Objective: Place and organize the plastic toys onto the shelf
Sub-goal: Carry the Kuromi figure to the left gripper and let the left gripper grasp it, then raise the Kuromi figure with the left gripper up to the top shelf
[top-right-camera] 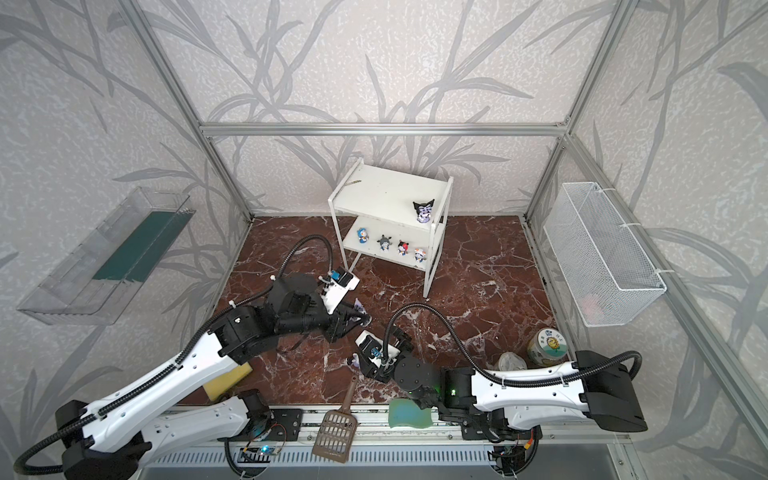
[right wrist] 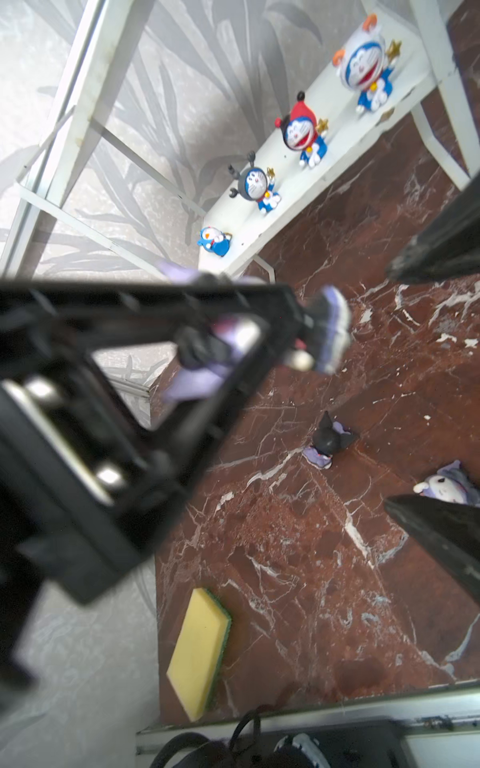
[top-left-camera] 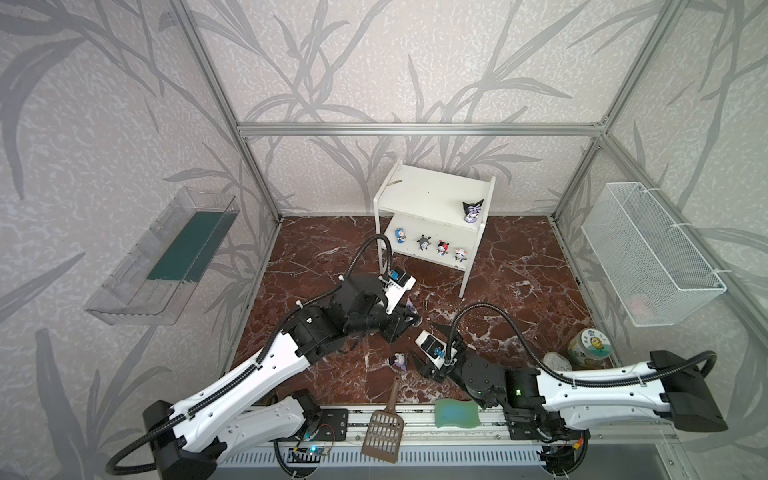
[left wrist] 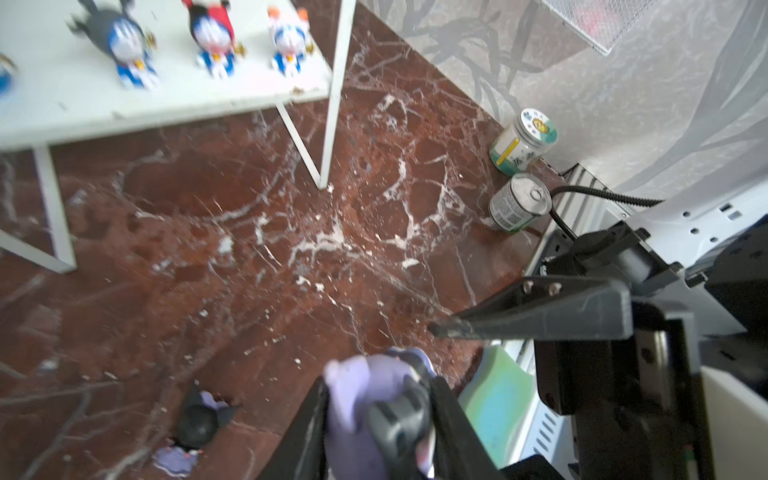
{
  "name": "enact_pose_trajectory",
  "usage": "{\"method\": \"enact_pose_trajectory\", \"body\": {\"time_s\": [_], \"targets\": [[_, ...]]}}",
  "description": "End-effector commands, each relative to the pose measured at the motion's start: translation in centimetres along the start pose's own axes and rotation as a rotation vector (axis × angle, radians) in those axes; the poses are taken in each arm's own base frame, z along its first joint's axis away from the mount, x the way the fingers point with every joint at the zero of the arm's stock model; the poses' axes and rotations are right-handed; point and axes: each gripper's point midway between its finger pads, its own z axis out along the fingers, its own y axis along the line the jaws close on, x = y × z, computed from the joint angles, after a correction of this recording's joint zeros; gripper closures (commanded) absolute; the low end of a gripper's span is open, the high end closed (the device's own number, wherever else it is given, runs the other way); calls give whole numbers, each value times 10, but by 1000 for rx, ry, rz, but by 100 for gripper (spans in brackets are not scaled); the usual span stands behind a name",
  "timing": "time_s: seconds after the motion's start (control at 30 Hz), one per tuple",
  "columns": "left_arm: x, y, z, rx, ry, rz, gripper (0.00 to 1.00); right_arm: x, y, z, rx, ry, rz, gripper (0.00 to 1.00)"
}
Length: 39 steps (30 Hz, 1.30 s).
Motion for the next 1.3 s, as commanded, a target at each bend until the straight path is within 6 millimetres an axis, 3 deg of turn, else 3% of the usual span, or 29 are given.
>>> {"method": "enact_pose_trajectory", "body": {"time_s": [0.0,0.17,0.33,0.53,0.67,0.87,1.27], "targets": [[-29,12,-13,-70,58,239,73,2,-16,-18,20,18,51,12],[-94,27,-7,-141,99,477,74,11,-29,-47,-36,23,54,2],[-159,36,4,-168,35,653,73,21,-68,-75,57,108,60,1],[-208,55,35,-203,9,739,71,27,-91,-96,100,101,98,1],[-222,69,54,-220,4,762,70,32,-99,-103,122,97,112,1],[-231,83,68,-225,-25,757,65,33,-107,-107,150,96,99,1],[-231,85,80,-171,-48,730,57,34,-111,-108,169,95,85,1]]}}
